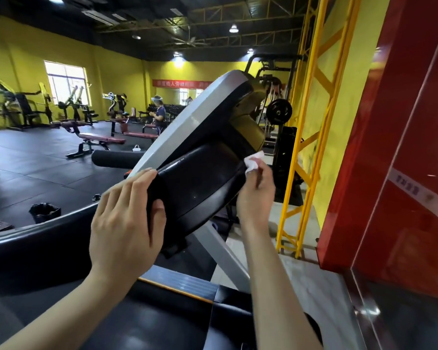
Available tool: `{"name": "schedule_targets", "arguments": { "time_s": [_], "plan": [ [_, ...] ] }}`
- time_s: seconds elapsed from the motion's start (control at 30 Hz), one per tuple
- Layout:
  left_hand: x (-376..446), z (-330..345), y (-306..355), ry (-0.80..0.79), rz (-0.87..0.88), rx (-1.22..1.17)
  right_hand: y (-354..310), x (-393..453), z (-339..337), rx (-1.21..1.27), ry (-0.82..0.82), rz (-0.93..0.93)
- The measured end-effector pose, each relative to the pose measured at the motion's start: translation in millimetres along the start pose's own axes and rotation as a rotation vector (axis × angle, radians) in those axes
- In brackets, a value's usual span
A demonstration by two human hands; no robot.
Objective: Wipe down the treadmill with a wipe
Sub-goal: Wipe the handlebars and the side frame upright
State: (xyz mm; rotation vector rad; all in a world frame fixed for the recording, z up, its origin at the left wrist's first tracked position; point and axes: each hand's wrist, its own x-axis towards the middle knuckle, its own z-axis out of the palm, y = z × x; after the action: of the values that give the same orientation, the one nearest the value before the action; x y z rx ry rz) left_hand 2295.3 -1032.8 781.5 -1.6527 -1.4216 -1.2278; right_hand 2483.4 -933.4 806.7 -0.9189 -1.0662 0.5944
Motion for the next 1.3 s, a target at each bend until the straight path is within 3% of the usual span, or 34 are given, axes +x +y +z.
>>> {"name": "schedule_targets", "arguments": {
  "time_s": [0.17, 0.33, 0.4, 0.53, 0.6, 0.67, 0.73, 0.8, 0.87, 0.93, 1.03, 1.13, 1.3],
  "plan": [
    [2, 1, 2, 0.002, -0.004, 0.001, 6, 29, 1, -0.004, -0.056, 0.118],
    [1, 0, 1, -0.009, 0.003, 0.001, 2, 3, -2, -0.093, -0.061, 0.106],
    [2, 1, 0, -0.018, 0.004, -0.003, -4, -42, -4, -0.140, -0.134, -0.102],
    [2, -1, -2, -0.041, 0.005, -0.032, -11, -100, 7, -0.422, -0.364, -0.725],
    [3, -5, -6, -0.075, 0.034, -0.074, -13, -81, 6, -0.482, -0.359, -0.716],
    [4, -13, -13, -0.129, 0.068, -0.145, -17, -50, 1, -0.438, -0.268, -0.522],
    [2, -21, -24, -0.178, 0.107, -0.180, -21, -35, 2, -0.408, -0.246, -0.446],
    [-4, -26, -38, -0.221, 0.133, -0.144, -30, -57, 14, -0.485, -0.325, -0.590],
    [-11, -30, -57, -0.245, 0.055, -0.134, -33, -96, 30, -0.602, -0.455, -0.830],
    [-20, -34, -81, -0.264, -0.035, -0.132, -32, -117, 35, -0.717, -0.506, -0.941],
    [-28, -44, -106, -0.343, -0.017, -0.164, -34, -89, 29, -0.775, -0.362, -0.818],
    [-30, -45, -111, -0.345, -0.005, -0.230, -31, -76, 31, -0.674, -0.190, -0.670],
    [-31, -44, -121, -0.341, 0.041, -0.320, 12, -175, 73, -0.742, -0.064, -0.775]
  ]
}}
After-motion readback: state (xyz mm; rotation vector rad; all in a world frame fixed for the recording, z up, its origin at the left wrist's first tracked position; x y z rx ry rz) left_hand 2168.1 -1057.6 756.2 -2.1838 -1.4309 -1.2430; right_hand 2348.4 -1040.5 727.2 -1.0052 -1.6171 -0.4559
